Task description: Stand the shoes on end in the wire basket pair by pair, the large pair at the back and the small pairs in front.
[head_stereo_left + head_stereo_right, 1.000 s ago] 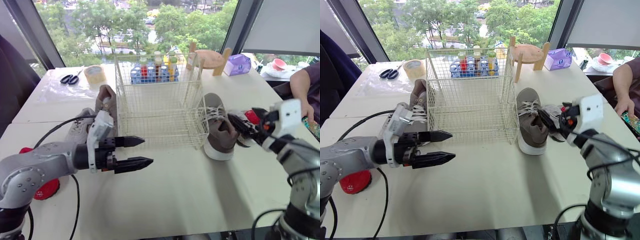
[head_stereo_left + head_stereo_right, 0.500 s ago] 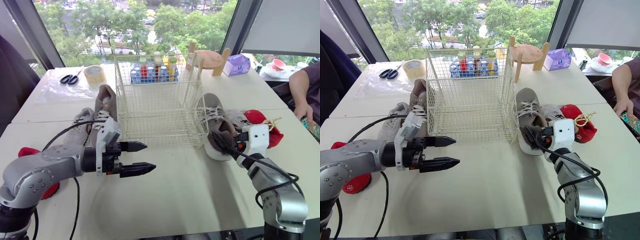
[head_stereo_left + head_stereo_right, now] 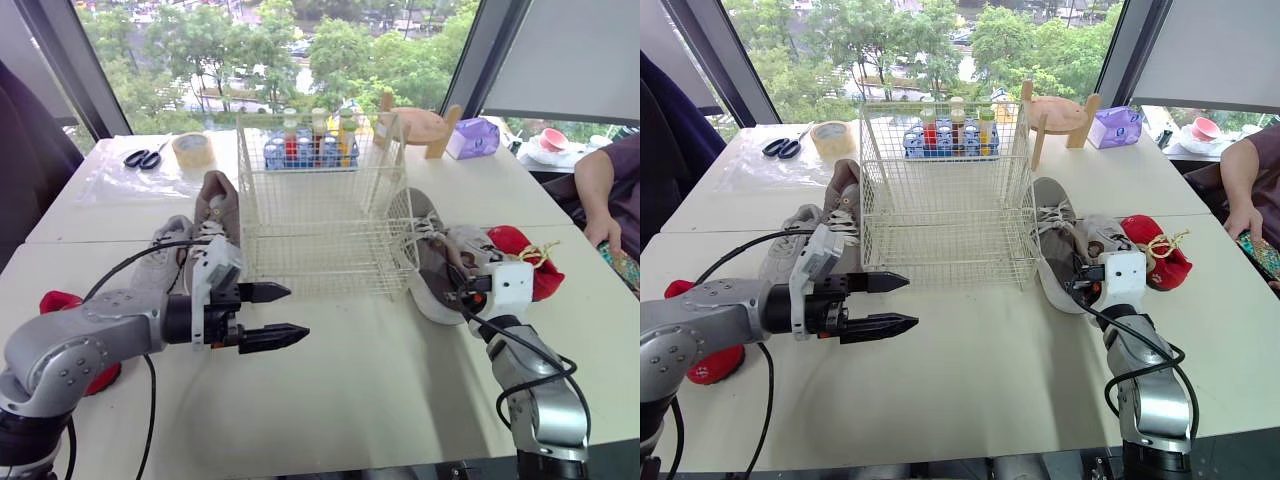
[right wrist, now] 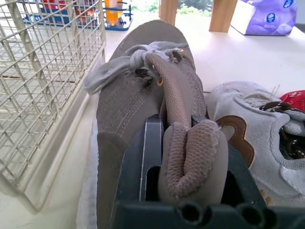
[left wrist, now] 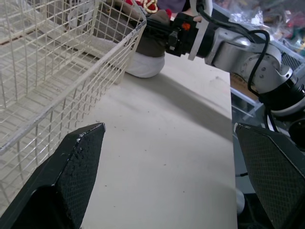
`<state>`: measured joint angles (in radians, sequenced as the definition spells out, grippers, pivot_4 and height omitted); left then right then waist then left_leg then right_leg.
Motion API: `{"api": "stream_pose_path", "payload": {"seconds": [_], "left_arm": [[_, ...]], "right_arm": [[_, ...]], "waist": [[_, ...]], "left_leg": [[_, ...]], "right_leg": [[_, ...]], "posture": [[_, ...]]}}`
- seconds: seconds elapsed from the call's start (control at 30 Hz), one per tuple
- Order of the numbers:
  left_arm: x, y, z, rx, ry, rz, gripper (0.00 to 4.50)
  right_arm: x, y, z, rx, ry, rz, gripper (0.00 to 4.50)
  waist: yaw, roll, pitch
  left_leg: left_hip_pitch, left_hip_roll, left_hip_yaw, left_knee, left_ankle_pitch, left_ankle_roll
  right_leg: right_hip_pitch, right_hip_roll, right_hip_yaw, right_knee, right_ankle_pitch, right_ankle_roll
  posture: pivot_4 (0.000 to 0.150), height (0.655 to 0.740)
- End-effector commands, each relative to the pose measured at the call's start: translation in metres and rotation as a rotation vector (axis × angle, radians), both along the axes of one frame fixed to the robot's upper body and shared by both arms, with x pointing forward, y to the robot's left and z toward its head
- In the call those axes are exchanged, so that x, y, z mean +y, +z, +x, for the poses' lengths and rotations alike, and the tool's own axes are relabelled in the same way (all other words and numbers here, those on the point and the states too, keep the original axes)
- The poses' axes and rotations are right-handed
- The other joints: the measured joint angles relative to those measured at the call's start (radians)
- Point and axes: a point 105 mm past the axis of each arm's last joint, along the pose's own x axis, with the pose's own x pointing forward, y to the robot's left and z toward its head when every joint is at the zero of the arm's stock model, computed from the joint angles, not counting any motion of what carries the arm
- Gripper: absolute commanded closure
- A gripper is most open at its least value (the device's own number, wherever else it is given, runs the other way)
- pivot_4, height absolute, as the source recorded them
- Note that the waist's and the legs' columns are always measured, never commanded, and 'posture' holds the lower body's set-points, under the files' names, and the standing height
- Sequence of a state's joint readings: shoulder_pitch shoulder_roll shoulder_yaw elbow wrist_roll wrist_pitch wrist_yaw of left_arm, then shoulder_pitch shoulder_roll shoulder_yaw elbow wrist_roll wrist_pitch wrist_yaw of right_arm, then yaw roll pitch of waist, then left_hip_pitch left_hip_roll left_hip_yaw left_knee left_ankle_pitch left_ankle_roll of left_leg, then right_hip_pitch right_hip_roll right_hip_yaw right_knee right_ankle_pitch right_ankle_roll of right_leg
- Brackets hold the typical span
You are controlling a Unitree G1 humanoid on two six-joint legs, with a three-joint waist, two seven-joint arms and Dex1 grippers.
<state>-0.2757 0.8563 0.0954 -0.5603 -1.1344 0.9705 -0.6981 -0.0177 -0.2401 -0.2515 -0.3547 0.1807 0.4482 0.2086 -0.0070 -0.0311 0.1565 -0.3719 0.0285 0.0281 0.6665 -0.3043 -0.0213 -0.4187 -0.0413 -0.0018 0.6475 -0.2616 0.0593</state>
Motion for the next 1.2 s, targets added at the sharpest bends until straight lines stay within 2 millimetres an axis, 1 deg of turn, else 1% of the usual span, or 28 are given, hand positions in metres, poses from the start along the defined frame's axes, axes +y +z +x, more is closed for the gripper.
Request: {"api": "stream_pose_path", "payload": {"seconds": [0.03, 0.1, 0.17, 0.2, 0.23, 0.27, 0.3, 0.33, 0.4, 0.43, 0.47, 0.5, 0.57, 0.6, 0.63, 0.7, 0.77, 0.83, 0.9, 0.97, 1.07, 1.2], "left_arm": [[0.000, 0.016, 0.001, -0.023, -0.025, -0.053, 0.00], [0.000, 0.025, 0.002, -0.007, -0.044, -0.094, 0.00], [0.002, 0.035, 0.003, 0.012, -0.064, -0.142, 0.00], [0.003, 0.039, 0.003, 0.020, -0.070, -0.162, 0.00], [0.004, 0.043, 0.004, 0.042, -0.073, -0.185, 0.00], [0.006, 0.048, 0.006, 0.055, -0.074, -0.212, 0.00], [0.008, 0.057, 0.009, 0.065, -0.074, -0.261, 0.00], [0.009, 0.063, 0.011, 0.072, -0.075, -0.295, 0.00], [0.014, 0.079, 0.017, 0.059, -0.063, -0.367, 0.00], [0.018, 0.091, 0.022, 0.036, -0.039, -0.411, 0.00], [0.024, 0.105, 0.029, 0.012, -0.009, -0.461, 0.00], [0.028, 0.114, 0.033, 0.000, 0.012, -0.494, 0.00], [0.036, 0.129, 0.039, -0.026, 0.042, -0.538, 0.00], [0.042, 0.142, 0.043, -0.058, 0.065, -0.561, 0.00], [0.048, 0.154, 0.047, -0.090, 0.088, -0.583, 0.00], [0.063, 0.176, 0.055, -0.132, 0.151, -0.639, 0.00], [0.078, 0.186, 0.062, -0.145, 0.209, -0.675, 0.00], [0.088, 0.187, 0.066, -0.147, 0.242, -0.665, 0.00], [0.093, 0.186, 0.066, -0.143, 0.243, -0.644, 0.00], [0.095, 0.187, 0.065, -0.137, 0.224, -0.638, 0.00], [0.094, 0.189, 0.064, -0.134, 0.189, -0.635, 0.00], [0.085, 0.184, 0.068, -0.123, 0.156, -0.577, 0.00]], "right_arm": [[-0.024, 0.024, 0.004, -0.057, -0.128, -0.022, 4.18], [-0.030, 0.066, 0.011, -0.182, -0.167, -0.008, 4.18], [-0.036, 0.124, 0.014, -0.339, -0.193, -0.017, 4.18], [-0.038, 0.146, 0.013, -0.395, -0.201, -0.027, 4.18], [-0.040, 0.164, 0.011, -0.446, -0.210, -0.041, 4.18], [-0.042, 0.178, 0.009, -0.482, -0.216, -0.052, 4.18], [-0.044, 0.199, 0.007, -0.535, -0.210, -0.065, 4.18], [-0.044, 0.213, 0.004, -0.570, -0.205, -0.072, 4.18], [-0.038, 0.247, -0.001, -0.657, -0.158, -0.097, 4.18], [-0.028, 0.267, -0.003, -0.705, -0.082, -0.121, 4.18], [-0.012, 0.287, -0.008, -0.749, 0.031, -0.155, 4.18], [-0.002, 0.299, -0.012, -0.771, 0.108, -0.180, 4.18], [0.016, 0.312, -0.019, -0.785, 0.248, -0.258, 4.18], [0.029, 0.319, -0.028, -0.825, 0.328, -0.377, 4.18], [0.040, 0.319, -0.033, -0.825, 0.427, -0.452, 4.18], [0.055, 0.311, -0.037, -0.762, 0.604, -0.554, 4.18], [0.066, 0.303, -0.042, -0.686, 0.759, -0.570, 4.18], [0.075, 0.302, -0.047, -0.663, 0.861, -0.591, 4.18], [0.079, 0.302, -0.047, -0.658, 0.912, -0.613, 4.18], [0.083, 0.299, -0.045, -0.645, 0.960, -0.631, 4.18], [0.090, 0.291, -0.044, -0.638, 1.020, -0.647, 4.18], [0.094, 0.288, -0.042, -0.650, 1.052, -0.642, 4.18]], "waist": [[-0.001, 0.001, 0.000], [-0.001, 0.007, 0.004], [-0.003, 0.015, 0.009], [-0.004, 0.019, 0.013], [-0.005, 0.022, 0.015], [-0.005, 0.024, 0.016], [-0.004, 0.024, 0.016], [-0.004, 0.023, 0.016], [-0.005, 0.023, 0.016], [-0.006, 0.023, 0.016], [-0.009, 0.024, 0.017], [-0.011, 0.026, 0.019], [-0.013, 0.026, 0.019], [-0.010, 0.026, 0.019], [-0.009, 0.026, 0.020], [-0.007, 0.024, 0.019], [-0.006, 0.023, 0.019], [-0.006, 0.023, 0.019], [-0.006, 0.023, 0.019], [-0.005, 0.022, 0.019], [-0.003, 0.021, 0.019], [-0.005, 0.021, 0.020]], "left_leg": [[0.000, 0.000, 0.000, 0.000, 0.000, 0.000], [-0.001, -0.001, 0.000, 0.001, 0.000, 0.000], [-0.003, -0.003, 0.001, 0.001, 0.000, 0.000], [-0.004, -0.003, 0.001, 0.001, 0.000, 0.000], [-0.006, -0.004, 0.002, 0.001, 0.000, 0.000], [-0.008, -0.005, 0.002, 0.001, 0.000, 0.000], [-0.009, -0.006, 0.001, 0.000, 0.000, 0.000], [-0.009, -0.006, -0.002, 0.000, 0.000, 0.000], [-0.010, -0.004, -0.004, -0.001, 0.000, 0.001], [-0.010, -0.003, -0.005, -0.001, 0.000, 0.001], [-0.011, -0.003, -0.004, -0.001, 0.000, 0.001], [-0.011, -0.003, -0.004, -0.001, 0.000, 0.001], [-0.012, -0.003, -0.002, 0.000, 0.000, 0.001], [-0.011, -0.003, -0.002, 0.000, 0.000, 0.001], [-0.011, -0.003, -0.003, -0.001, 0.000, 0.001], [-0.012, -0.003, -0.003, -0.001, 0.000, 0.001], [-0.013, -0.003, -0.003, 0.000, 0.000, 0.001], [-0.013, -0.003, -0.003, 0.002, 0.000, 0.001], [-0.013, -0.004, -0.002, 0.002, 0.000, 0.001], [-0.013, -0.004, -0.001, 0.002, 0.000, 0.001], [-0.014, -0.004, -0.003, 0.002, 0.000, 0.001], [-0.015, -0.004, -0.002, 0.002, 0.001, 0.000]], "right_leg": [[0.000, 0.000, 0.000, 0.000, 0.000, 0.000], [0.000, -0.002, 0.000, 0.000, 0.000, 0.000], [-0.004, -0.003, 0.000, 0.000, 0.001, 0.002], [-0.005, -0.003, 0.000, 0.001, 0.002, 0.003], [-0.007, -0.003, 0.001, 0.001, 0.002, 0.003], [-0.009, -0.003, 0.001, 0.002, 0.003, 0.005], [-0.011, -0.002, 0.001, 0.002, 0.003, 0.006], [-0.010, -0.001, 0.000, 0.002, 0.002, 0.007], [-0.010, 0.002, 0.000, 0.002, 0.002, 0.007], [-0.010, 0.002, 0.000, 0.001, 0.002, 0.007], [-0.011, 0.002, 0.000, 0.001, 0.002, 0.007], [-0.011, 0.002, 0.000, 0.001, 0.002, 0.007], [-0.012, 0.001, 0.001, 0.002, 0.002, 0.007], [-0.012, 0.001, 0.001, 0.001, 0.002, 0.007], [-0.012, 0.001, 0.001, 0.001, 0.002, 0.007], [-0.012, 0.002, 0.000, 0.000, 0.002, 0.007], [-0.012, 0.000, 0.000, 0.000, 0.002, 0.007], [-0.011, -0.002, 0.000, 0.001, 0.002, 0.007], [-0.011, -0.003, 0.000, 0.000, 0.002, 0.008], [-0.012, -0.003, 0.000, 0.000, 0.002, 0.008], [-0.012, -0.003, -0.001, 0.000, 0.002, 0.008], [-0.012, -0.003, -0.001, 0.000, 0.002, 0.008]], "posture": [[0.150, 0.7400], [0.150, 0.7400], [0.150, 0.7400], [0.150, 0.7400], [0.150, 0.7400], [0.150, 0.7400], [0.150, 0.7400], [0.150, 0.7400], [0.150, 0.7400], [0.150, 0.7400], [0.150, 0.7400], [0.150, 0.7400], [0.150, 0.7400], [0.150, 0.7400], [0.150, 0.7400], [0.150, 0.7400], [0.150, 0.7400], [0.150, 0.7400], [0.150, 0.7400], [0.150, 0.7400], [0.150, 0.7400], [0.150, 0.7400]]}}
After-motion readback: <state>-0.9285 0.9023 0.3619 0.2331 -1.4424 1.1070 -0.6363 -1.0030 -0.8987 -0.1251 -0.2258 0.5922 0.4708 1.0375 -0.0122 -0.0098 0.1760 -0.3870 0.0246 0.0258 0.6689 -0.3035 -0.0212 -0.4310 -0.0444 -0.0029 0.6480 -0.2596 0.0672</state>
